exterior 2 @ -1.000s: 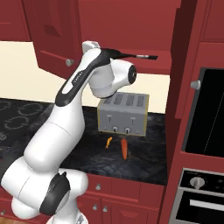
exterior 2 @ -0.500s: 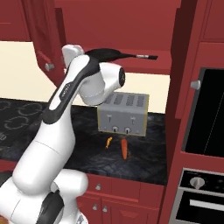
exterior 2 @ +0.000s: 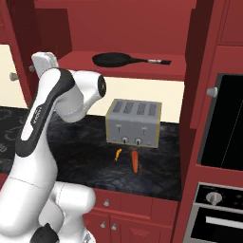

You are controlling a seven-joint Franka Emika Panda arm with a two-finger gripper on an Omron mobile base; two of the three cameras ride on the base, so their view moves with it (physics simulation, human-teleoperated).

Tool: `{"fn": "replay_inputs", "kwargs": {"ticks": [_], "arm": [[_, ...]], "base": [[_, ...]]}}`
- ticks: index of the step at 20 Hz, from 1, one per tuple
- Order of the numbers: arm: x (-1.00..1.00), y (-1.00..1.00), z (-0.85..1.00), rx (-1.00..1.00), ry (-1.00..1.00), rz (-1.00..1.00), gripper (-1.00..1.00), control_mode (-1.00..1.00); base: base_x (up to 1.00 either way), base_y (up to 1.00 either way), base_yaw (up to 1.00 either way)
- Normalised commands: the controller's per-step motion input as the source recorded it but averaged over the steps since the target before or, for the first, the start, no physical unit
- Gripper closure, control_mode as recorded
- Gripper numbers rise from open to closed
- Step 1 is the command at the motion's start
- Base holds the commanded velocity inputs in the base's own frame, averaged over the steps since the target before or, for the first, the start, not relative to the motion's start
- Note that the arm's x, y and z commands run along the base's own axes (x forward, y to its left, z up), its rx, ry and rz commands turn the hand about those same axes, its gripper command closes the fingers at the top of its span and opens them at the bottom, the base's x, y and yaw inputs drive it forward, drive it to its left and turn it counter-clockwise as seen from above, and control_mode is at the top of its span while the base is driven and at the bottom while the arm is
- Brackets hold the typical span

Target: Pick the pan from the cabinet and place it on the stove. Then turn on the stove burner for the pan.

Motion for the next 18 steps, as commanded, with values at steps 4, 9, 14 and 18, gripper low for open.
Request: {"fn": "replay_inputs", "kwargs": {"ticks": [4, 9, 14, 18], "arm": [[-0.34, 0.91, 0.00, 0.00, 0.00, 0.02, -1.00, -1.00], [-0.20, 0.87, 0.00, 0.00, 0.00, 0.00, -1.00, -1.00], [-0.03, 0.67, 0.00, -0.04, 0.01, 0.00, -1.00, -1.00], [0.00, 0.09, -0.04, -0.07, 0.02, 0.00, -1.00, -1.00]], "base": [[0.00, 0.00, 0.00], [0.00, 0.00, 0.00], [0.00, 0.00, 0.00], [0.00, 0.00, 0.00]]}}
